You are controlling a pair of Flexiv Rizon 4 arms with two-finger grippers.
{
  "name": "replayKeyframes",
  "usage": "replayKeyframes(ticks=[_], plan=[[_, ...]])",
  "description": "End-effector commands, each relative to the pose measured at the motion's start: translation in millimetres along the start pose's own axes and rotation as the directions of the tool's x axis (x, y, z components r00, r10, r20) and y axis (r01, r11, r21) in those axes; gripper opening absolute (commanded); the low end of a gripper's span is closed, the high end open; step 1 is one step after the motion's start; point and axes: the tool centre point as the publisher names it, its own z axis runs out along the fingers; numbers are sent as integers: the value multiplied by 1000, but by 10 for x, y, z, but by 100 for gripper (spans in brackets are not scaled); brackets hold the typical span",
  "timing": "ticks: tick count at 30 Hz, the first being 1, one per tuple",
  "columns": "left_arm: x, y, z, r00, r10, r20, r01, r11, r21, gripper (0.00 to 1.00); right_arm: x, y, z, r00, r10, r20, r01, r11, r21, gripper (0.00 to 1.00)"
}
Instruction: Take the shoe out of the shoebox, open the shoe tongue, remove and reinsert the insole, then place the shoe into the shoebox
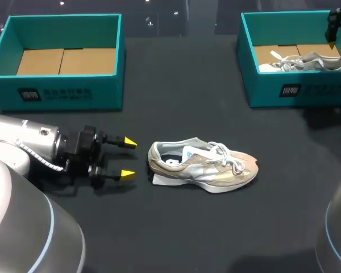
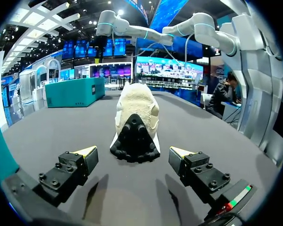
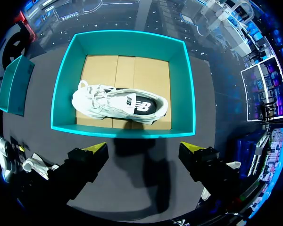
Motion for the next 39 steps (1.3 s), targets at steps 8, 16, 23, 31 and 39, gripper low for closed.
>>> replayKeyframes(ticks=[8, 16, 23, 31, 39], plan=[[-94, -12, 227, 1000, -4, 6, 4, 1000, 8, 100, -1, -10, -5, 1000, 0, 1, 0, 1000, -1, 100], [-75, -17, 333, 1000, -16, -3, 16, 1000, 13, 100, -1, -10, -5, 1000, 0, 1, 0, 1000, -1, 100], [-6, 4, 364, 1000, -18, -16, 18, 1000, 15, 100, -1, -10, -5, 1000, 0, 1, 0, 1000, -1, 100], [42, 23, 395, 1000, -23, -21, 24, 999, 22, 100, -1, -10, -5, 1000, 0, 1, 0, 1000, -1, 100], [105, 2, 512, 999, -14, -31, 15, 999, 32, 100, -1, -10, -5, 1000, 0, 1, 0, 1000, -1, 100]])
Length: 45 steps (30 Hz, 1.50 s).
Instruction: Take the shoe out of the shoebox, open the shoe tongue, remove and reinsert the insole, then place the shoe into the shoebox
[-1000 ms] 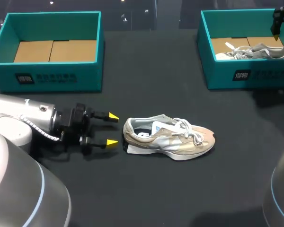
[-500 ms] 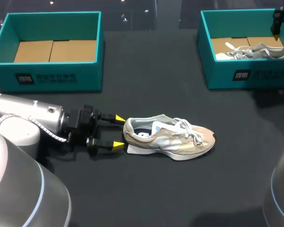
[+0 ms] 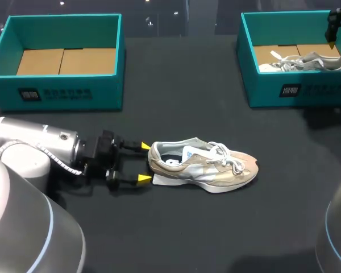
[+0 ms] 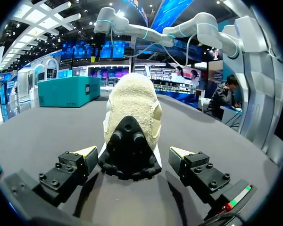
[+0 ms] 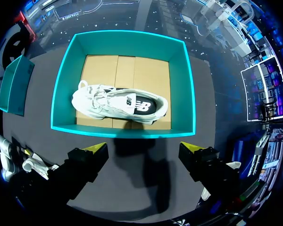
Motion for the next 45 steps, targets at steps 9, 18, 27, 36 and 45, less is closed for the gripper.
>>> replayKeyframes(ticks=[9, 18, 27, 36, 45], plan=[[-47, -36, 173, 1000, 31, -4, -31, 1000, 1, 100, -1, -10, -5, 1000, 0, 1, 0, 1000, -1, 100], [-94, -79, 275, 1000, 26, -16, -26, 1000, 1, 100, -1, -10, -5, 1000, 0, 1, 0, 1000, -1, 100], [-68, -105, 366, 1000, 4, -29, -4, 1000, 9, 100, -1, -10, -5, 1000, 0, 1, 0, 1000, -1, 100], [-36, -144, 429, 999, 1, -36, -1, 1000, 19, 100, -1, -10, -5, 1000, 0, 1, 0, 1000, -1, 100], [-16, -147, 510, 999, 0, -45, 1, 1000, 18, 99, -1, -10, -5, 1000, 0, 1, 0, 1000, -1, 100]])
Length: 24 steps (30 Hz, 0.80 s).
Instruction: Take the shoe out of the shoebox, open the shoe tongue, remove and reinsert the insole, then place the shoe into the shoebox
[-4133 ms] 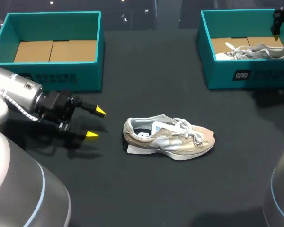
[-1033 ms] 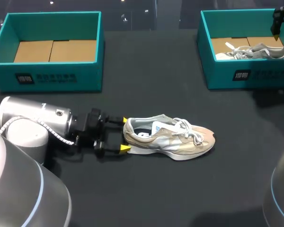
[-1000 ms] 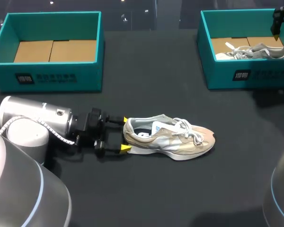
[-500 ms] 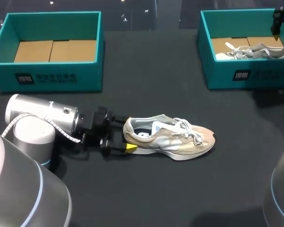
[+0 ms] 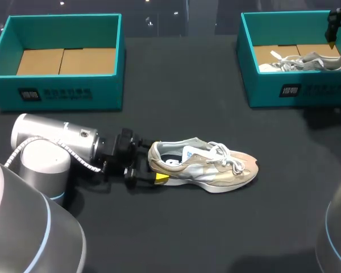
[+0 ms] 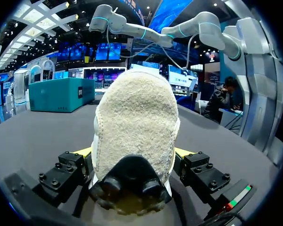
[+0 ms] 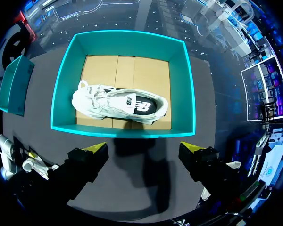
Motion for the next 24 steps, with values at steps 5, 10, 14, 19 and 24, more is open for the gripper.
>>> replayKeyframes(ticks=[5, 10, 14, 19, 24], plan=[[36, 25, 98, 1000, -1, -7, 1, 1000, -6, 91, -1, -10, -5, 1000, 0, 1, 0, 1000, -1, 100], [35, 45, 121, 1000, 0, -6, 0, 1000, -12, 33, -1, -10, -5, 1000, 0, 1, 0, 1000, -1, 100], [32, 59, 120, 1000, 0, -4, 0, 1000, -14, 0, -1, -10, -5, 1000, 0, 1, 0, 1000, -1, 100], [33, 61, 114, 1000, 2, -1, -2, 1000, -12, 0, -1, -10, -5, 1000, 0, 1, 0, 1000, -1, 100], [33, 66, 106, 1000, 1, -2, -1, 1000, -7, 0, -1, -10, -5, 1000, 0, 1, 0, 1000, -1, 100]])
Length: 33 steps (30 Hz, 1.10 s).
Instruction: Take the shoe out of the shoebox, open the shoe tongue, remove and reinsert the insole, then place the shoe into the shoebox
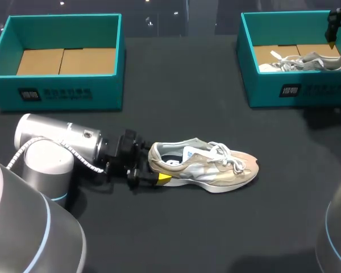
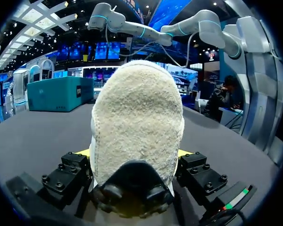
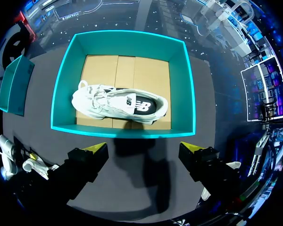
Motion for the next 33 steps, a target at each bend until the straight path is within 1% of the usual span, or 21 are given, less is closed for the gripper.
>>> replayKeyframes(ticks=[1, 28, 30, 31, 33], plan=[[18, 43, 43, 1000, -2, 2, 2, 1000, 2, 0, -1, -10, -5, 1000, 0, 1, 0, 1000, -1, 100], [18, 43, 43, 1000, -2, 2, 2, 1000, 2, 0, -1, -10, -5, 1000, 0, 1, 0, 1000, -1, 100], [18, 43, 43, 1000, -2, 2, 2, 1000, 2, 0, 57, -65, -60, 1000, 21, 0, -21, 1000, 0, 100], [18, 43, 43, 1000, -2, 2, 2, 1000, 2, 0, 103, -103, -88, 999, 32, -2, -32, 999, 15, 100], [18, 43, 43, 1000, -2, 2, 2, 1000, 2, 0, 204, -192, -171, 999, 44, -2, -44, 999, -1, 100]])
